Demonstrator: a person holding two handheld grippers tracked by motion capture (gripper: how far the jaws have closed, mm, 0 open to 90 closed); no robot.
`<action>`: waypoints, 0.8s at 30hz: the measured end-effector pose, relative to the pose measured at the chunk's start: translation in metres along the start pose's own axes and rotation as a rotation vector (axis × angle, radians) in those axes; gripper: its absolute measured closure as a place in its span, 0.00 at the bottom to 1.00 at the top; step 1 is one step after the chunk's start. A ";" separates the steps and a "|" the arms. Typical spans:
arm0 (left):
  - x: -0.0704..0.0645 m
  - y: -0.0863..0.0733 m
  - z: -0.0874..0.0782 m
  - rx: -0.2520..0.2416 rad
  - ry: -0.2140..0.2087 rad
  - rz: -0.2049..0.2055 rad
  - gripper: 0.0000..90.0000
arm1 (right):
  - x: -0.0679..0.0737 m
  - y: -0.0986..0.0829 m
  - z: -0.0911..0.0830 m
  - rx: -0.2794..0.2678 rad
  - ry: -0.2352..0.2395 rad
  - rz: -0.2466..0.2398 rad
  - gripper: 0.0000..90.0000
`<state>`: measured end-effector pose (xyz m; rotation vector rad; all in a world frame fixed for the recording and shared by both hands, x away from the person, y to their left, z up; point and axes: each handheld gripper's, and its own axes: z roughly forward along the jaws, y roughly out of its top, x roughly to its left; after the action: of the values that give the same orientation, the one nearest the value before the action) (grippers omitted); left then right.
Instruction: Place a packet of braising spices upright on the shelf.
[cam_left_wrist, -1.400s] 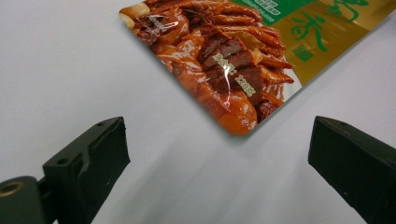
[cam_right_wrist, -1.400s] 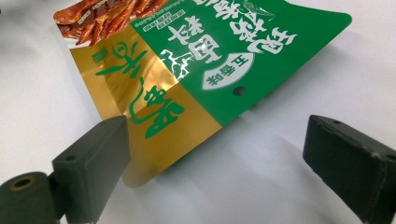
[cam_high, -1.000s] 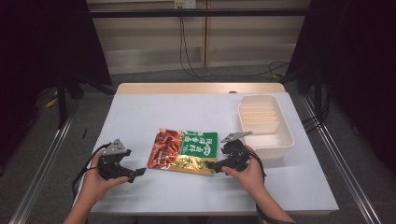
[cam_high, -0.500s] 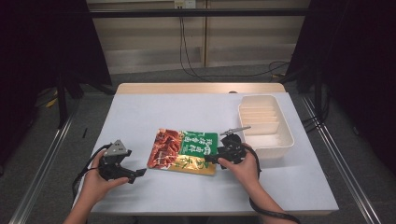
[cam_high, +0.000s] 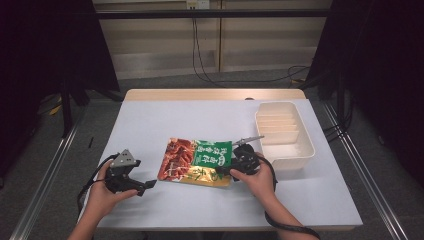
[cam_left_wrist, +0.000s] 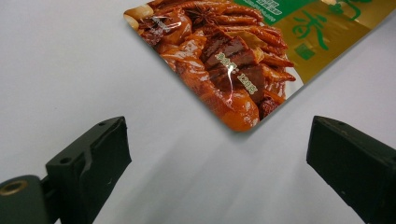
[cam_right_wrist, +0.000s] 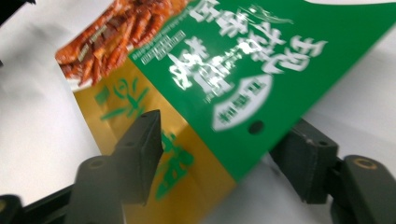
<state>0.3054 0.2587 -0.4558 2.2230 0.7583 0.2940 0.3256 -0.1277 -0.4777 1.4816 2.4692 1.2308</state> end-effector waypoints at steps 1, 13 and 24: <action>0.001 0.000 0.000 -0.007 -0.001 0.004 0.06 | 0.002 0.002 0.002 0.005 -0.001 0.005 0.40; 0.002 0.000 -0.004 -0.008 0.013 0.006 0.06 | 0.008 0.018 0.018 0.024 -0.030 0.136 0.65; 0.001 0.001 -0.005 -0.013 0.026 0.012 0.07 | 0.011 0.032 0.008 0.049 -0.027 0.190 1.00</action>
<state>0.3048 0.2621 -0.4520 2.2160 0.7555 0.3335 0.3461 -0.1071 -0.4593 1.7681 2.4056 1.1750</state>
